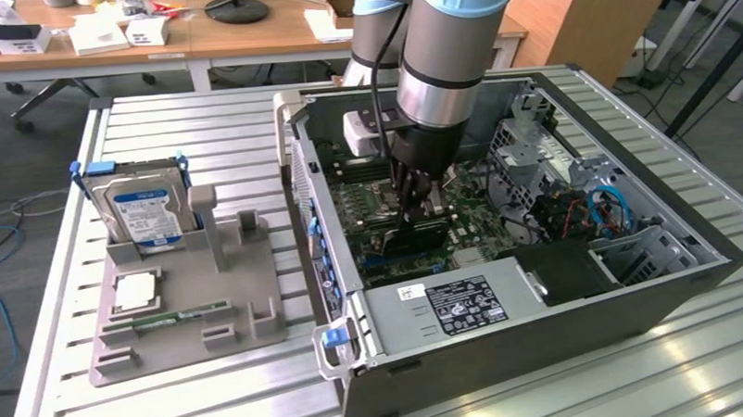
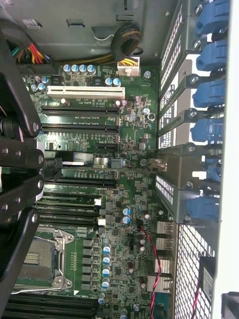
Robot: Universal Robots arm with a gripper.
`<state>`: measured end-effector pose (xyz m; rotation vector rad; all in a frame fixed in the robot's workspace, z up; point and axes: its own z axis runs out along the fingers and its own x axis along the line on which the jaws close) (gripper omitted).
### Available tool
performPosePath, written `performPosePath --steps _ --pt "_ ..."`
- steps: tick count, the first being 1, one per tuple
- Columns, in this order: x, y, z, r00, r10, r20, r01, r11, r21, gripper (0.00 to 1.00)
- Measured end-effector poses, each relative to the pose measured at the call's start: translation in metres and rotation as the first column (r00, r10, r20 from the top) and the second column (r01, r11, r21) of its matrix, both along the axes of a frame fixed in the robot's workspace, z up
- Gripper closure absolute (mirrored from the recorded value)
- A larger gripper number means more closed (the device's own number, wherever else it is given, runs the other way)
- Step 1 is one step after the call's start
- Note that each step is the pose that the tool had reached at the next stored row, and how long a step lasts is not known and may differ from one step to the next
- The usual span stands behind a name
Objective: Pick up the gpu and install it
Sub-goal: 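Press down on the gpu until it lock into place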
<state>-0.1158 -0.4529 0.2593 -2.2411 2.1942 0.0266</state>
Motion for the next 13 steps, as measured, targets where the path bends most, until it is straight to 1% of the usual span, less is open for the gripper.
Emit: performPosePath --steps 13 --pt "-0.0001 0.0001 -0.0013 1.0 0.0 0.0003 0.0 1.0 0.0004 0.9"
